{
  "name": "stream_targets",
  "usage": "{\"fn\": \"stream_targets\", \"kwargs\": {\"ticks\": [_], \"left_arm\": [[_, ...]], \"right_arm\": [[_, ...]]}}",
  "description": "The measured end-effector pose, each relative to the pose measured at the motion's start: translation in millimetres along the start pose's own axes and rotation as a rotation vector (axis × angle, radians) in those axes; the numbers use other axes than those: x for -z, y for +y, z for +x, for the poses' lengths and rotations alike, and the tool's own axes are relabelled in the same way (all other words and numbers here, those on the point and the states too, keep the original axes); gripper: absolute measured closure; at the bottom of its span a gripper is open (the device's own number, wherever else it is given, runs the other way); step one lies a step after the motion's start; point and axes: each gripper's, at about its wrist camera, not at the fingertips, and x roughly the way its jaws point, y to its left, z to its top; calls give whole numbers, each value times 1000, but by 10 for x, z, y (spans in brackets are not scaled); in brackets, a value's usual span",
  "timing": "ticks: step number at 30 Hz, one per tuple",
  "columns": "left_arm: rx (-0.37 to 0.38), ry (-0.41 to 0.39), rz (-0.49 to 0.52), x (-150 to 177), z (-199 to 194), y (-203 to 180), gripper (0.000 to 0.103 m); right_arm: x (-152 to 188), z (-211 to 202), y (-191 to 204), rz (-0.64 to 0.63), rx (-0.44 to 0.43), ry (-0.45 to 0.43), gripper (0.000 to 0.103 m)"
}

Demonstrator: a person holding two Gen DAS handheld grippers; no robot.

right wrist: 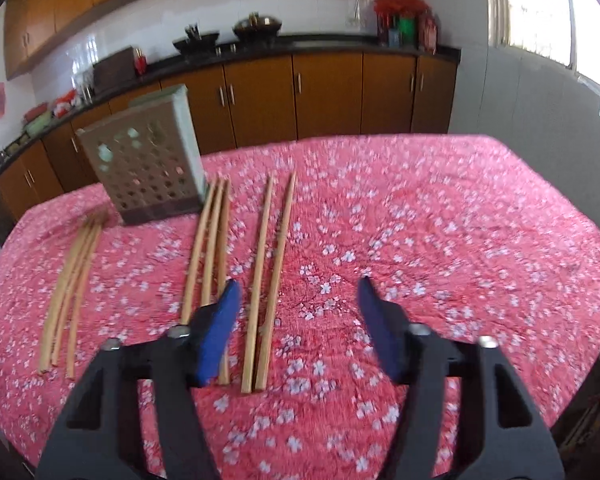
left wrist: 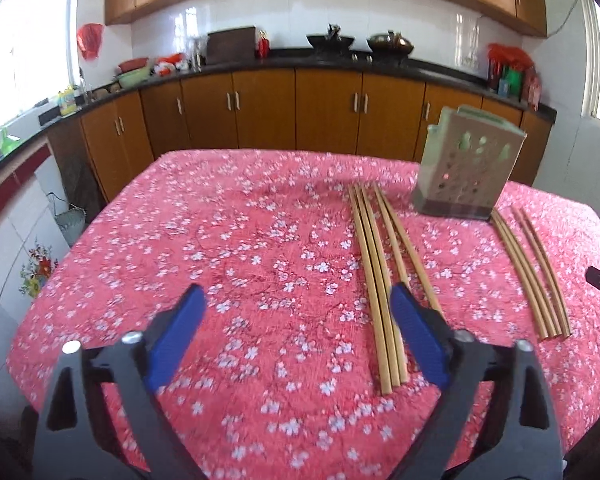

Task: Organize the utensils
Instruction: 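Lower the left tool onto one bamboo chopstick and close it while the right tool grasps another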

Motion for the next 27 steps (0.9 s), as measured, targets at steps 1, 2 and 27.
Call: {"fn": "stream_targets", "kwargs": {"ticks": [1, 2, 27], "left_arm": [[8, 18, 2, -9, 61, -5, 26], [23, 39, 2, -14, 129, -10, 30], [135, 212, 142, 101, 685, -449, 79]], "right_arm": [[-25, 110, -14, 9, -14, 32, 64], [-38, 185, -20, 19, -28, 54, 66], [58, 407, 42, -37, -30, 101, 93]]}}
